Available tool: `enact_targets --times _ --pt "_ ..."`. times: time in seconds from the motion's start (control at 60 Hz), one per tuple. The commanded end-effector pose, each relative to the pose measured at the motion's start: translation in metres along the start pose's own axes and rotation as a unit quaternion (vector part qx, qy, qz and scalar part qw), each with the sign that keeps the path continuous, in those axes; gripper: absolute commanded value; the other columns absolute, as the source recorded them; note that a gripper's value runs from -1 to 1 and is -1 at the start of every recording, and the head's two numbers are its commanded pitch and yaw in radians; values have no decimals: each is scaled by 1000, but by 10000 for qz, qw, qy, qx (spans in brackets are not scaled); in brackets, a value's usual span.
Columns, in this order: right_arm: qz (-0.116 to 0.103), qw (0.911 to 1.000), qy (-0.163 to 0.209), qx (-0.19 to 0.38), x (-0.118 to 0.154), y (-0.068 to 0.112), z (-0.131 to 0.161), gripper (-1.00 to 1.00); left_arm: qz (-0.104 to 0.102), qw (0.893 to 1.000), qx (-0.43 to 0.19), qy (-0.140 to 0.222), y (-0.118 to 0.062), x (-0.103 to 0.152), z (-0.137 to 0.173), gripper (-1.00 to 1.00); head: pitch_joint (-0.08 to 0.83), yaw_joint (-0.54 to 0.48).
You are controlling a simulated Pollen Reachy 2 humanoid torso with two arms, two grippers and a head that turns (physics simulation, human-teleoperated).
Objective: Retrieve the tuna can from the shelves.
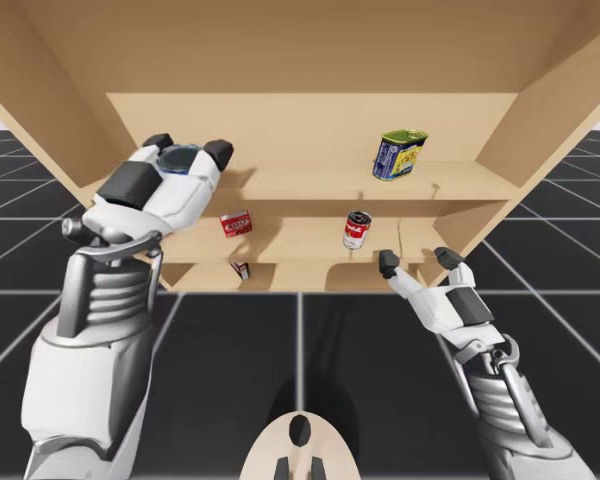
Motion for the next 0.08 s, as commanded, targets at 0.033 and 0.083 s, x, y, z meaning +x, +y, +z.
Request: enact_targets --times 0.033,0.083 --pt "-9 10000 30 0 -2 3 0 -1000 -104 9958 -78 910 -5 15 42 1000 208 270" --pt "-66 9999 78 58 -3 3 1 -1000 -117 9958 -87 903 -4 15 53 1000 210 270"
